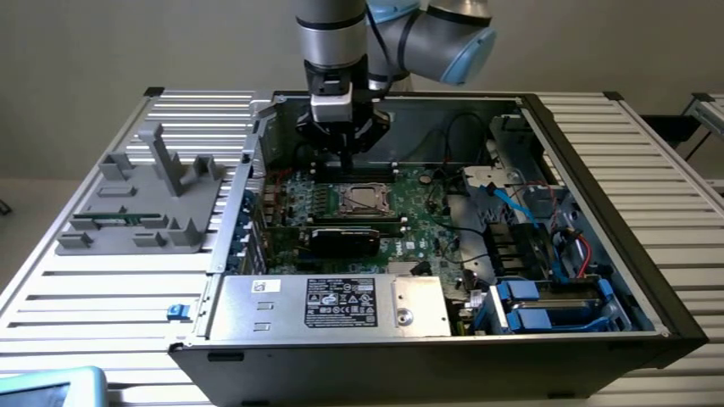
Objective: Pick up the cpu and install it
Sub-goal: 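Install the second cpu locking lever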
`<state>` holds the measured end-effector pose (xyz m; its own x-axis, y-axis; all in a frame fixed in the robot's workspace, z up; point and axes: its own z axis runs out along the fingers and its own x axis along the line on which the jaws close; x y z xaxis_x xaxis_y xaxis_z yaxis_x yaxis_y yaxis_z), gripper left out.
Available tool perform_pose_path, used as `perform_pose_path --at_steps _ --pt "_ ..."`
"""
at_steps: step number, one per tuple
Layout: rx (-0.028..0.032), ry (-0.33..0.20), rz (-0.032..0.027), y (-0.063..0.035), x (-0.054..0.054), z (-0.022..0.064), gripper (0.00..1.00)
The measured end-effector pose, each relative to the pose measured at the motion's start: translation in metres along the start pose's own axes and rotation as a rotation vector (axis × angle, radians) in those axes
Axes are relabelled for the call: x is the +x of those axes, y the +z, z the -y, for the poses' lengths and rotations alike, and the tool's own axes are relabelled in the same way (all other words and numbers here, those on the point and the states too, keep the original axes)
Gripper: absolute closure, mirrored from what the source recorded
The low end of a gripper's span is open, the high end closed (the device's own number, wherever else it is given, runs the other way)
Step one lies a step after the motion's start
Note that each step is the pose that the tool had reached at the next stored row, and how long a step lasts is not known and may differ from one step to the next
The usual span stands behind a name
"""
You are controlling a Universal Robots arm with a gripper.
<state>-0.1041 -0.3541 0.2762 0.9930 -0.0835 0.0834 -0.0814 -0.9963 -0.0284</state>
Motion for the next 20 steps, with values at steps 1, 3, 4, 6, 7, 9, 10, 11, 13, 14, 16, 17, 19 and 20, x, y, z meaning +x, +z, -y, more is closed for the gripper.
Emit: perform_pose_path --at_steps 1,3,4,6,7,9,10,11,13,14,16,17,19,20 --pt "0.0006 0.000 0.0013 -0.0005 -0.001 -0.0011 0.88" --pt "0.0032 0.000 0.0028 -0.0007 -0.002 -0.0059 0.88" --pt "0.0059 0.001 0.0044 -0.0008 -0.001 -0.0089 0.88" --pt "0.0127 0.001 0.0072 -0.0010 -0.001 -0.0144 0.88" --pt "0.0173 0.002 0.0085 -0.0010 -0.001 -0.0176 0.88" --pt "0.0284 0.003 0.0102 -0.0012 0.000 -0.0231 0.88" --pt "0.0357 0.003 0.0107 -0.0012 0.000 -0.0257 0.88" --pt "0.0445 0.004 0.0117 -0.0013 0.000 -0.0283 0.88" --pt "0.0686 0.006 0.0144 -0.0009 0.001 -0.0335 0.88" --pt "0.0824 0.007 0.0157 -0.0004 0.001 -0.0360 0.88" --pt "0.1087 0.009 0.0178 0.0004 0.001 -0.0400 0.88" --pt "0.1226 0.010 0.0190 0.0008 0.001 -0.0422 0.88" --pt "0.1493 0.013 0.0211 0.0016 0.002 -0.0466 0.88" --pt "0.1626 0.014 0.0223 0.0019 0.002 -0.0487 0.88"
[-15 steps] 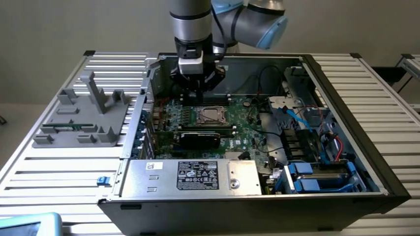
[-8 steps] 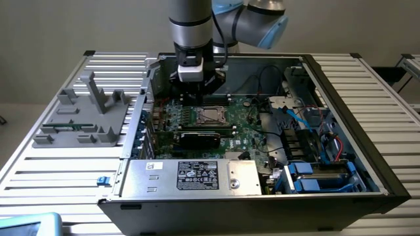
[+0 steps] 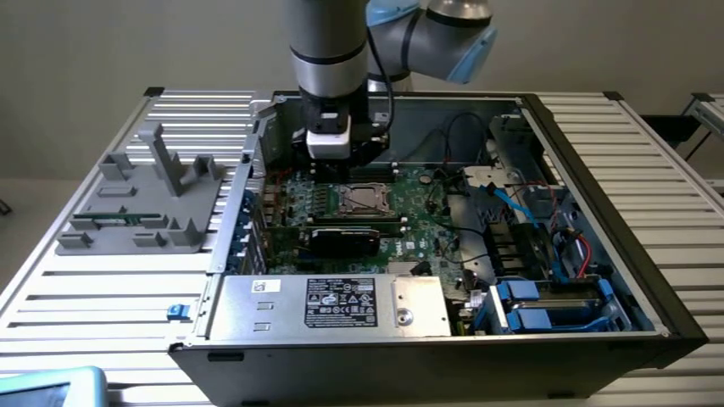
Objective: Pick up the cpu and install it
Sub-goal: 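Install the second cpu locking lever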
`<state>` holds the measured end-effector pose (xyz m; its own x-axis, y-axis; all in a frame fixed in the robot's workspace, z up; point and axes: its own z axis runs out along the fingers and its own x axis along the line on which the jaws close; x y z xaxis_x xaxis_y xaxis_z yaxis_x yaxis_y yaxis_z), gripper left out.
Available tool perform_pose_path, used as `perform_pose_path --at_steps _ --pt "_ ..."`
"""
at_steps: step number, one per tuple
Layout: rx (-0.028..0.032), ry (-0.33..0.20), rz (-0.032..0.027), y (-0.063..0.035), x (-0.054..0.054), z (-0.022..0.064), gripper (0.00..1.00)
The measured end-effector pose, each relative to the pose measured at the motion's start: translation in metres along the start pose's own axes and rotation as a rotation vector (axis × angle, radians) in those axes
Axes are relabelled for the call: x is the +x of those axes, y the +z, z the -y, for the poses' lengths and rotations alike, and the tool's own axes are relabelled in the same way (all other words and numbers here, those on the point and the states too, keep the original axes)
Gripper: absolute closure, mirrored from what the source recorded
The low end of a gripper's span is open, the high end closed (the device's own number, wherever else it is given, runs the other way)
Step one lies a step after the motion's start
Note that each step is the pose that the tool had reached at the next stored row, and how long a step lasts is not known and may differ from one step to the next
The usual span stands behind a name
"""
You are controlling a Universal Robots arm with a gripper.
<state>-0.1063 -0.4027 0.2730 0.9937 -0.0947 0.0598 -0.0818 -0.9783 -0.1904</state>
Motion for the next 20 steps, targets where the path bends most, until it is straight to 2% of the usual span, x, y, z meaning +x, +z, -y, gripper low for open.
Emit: perform_pose_path --at_steps 7,8,9,11,16,20 --pt "0.1008 0.008 0.0082 0.0005 0.001 -0.0118 0.88" --pt "0.1127 0.009 0.0092 0.0006 0.001 -0.0140 0.88" --pt "0.1213 0.009 0.0099 0.0007 0.001 -0.0171 0.88" --pt "0.1300 0.010 0.0106 0.0006 0.002 -0.0237 0.88" --pt "0.1380 0.011 0.0114 0.0008 0.003 -0.0352 0.88" --pt "0.1563 0.013 0.0125 0.0045 0.003 -0.0400 0.88"
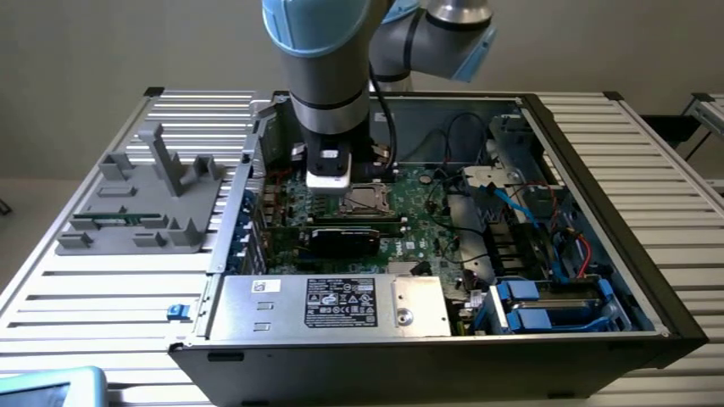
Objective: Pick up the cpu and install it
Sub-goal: 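Install the second cpu locking lever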
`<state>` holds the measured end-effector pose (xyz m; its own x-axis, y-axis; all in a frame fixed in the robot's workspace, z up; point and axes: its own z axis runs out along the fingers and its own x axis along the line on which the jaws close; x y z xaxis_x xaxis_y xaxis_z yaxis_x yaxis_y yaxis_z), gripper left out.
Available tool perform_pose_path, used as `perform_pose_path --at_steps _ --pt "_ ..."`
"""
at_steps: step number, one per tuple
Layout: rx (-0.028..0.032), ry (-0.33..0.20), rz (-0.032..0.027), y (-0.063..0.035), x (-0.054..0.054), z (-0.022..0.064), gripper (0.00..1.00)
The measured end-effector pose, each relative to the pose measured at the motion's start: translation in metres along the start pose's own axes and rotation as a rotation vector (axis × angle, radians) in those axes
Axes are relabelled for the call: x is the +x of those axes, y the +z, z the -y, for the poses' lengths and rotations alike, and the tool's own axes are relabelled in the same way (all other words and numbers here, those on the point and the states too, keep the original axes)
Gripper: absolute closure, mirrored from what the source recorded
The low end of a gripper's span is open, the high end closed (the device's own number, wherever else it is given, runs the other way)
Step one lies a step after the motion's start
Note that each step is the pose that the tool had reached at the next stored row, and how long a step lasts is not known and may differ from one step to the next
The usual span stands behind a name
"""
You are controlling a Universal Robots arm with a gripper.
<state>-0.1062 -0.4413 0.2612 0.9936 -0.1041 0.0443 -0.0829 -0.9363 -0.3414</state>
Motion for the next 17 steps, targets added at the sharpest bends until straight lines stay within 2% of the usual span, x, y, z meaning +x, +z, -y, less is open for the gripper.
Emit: perform_pose_path --at_steps 2,5,8,17 --pt "0.0064 0.002 0.0001 0.0017 0.000 -0.0026 0.88" --pt "0.0115 0.004 0.0002 0.0047 0.000 -0.0056 0.88" --pt "0.0201 0.008 0.0004 0.0071 0.000 -0.0076 0.88" --pt "0.0325 0.015 0.0077 0.0136 -0.002 -0.0105 0.88"
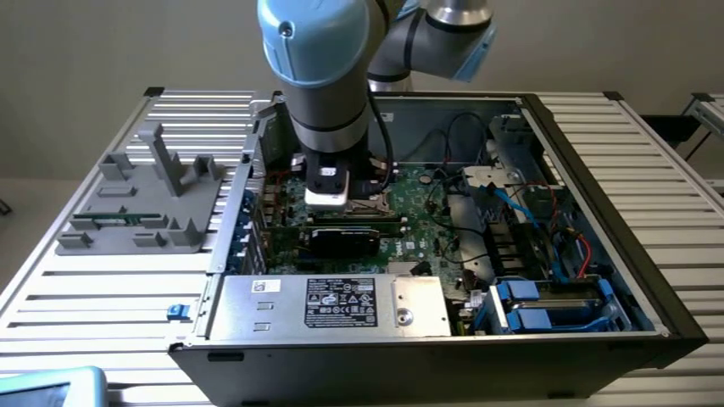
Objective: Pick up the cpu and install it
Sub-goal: 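Install the second cpu locking lever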
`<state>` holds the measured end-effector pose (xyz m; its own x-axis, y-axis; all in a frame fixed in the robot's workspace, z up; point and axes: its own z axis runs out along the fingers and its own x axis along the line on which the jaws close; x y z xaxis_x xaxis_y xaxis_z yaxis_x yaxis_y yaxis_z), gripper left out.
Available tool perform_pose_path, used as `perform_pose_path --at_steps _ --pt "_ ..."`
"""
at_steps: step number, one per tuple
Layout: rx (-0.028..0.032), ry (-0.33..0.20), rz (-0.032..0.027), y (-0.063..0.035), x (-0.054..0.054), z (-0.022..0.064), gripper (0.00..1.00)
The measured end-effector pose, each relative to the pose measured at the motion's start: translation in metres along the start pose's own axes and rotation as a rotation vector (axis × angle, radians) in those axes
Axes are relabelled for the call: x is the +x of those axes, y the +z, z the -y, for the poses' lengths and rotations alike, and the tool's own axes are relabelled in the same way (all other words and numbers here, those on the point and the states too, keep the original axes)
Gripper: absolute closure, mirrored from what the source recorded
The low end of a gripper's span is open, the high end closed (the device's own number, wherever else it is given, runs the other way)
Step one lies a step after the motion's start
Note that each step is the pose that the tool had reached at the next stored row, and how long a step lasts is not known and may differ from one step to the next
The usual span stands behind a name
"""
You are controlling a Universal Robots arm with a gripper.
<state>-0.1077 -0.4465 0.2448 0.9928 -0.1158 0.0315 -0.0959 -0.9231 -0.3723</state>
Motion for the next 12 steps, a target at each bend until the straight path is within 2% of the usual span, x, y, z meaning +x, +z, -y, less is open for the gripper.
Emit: perform_pose_path --at_steps 3,4,6,7,12 --pt "0.0021 0.001 0.0021 0.0004 -0.0005 -0.0004 0.88" --pt "0.0075 0.002 0.0026 0.0008 -0.0006 -0.0007 0.88" --pt "0.0236 0.005 0.0033 0.0016 -0.0006 -0.0014 0.88" --pt "0.0290 0.007 0.0031 0.0020 -0.0007 -0.0018 0.88" --pt "0.0299 0.019 -0.0002 0.0057 -0.0010 -0.0040 0.88"
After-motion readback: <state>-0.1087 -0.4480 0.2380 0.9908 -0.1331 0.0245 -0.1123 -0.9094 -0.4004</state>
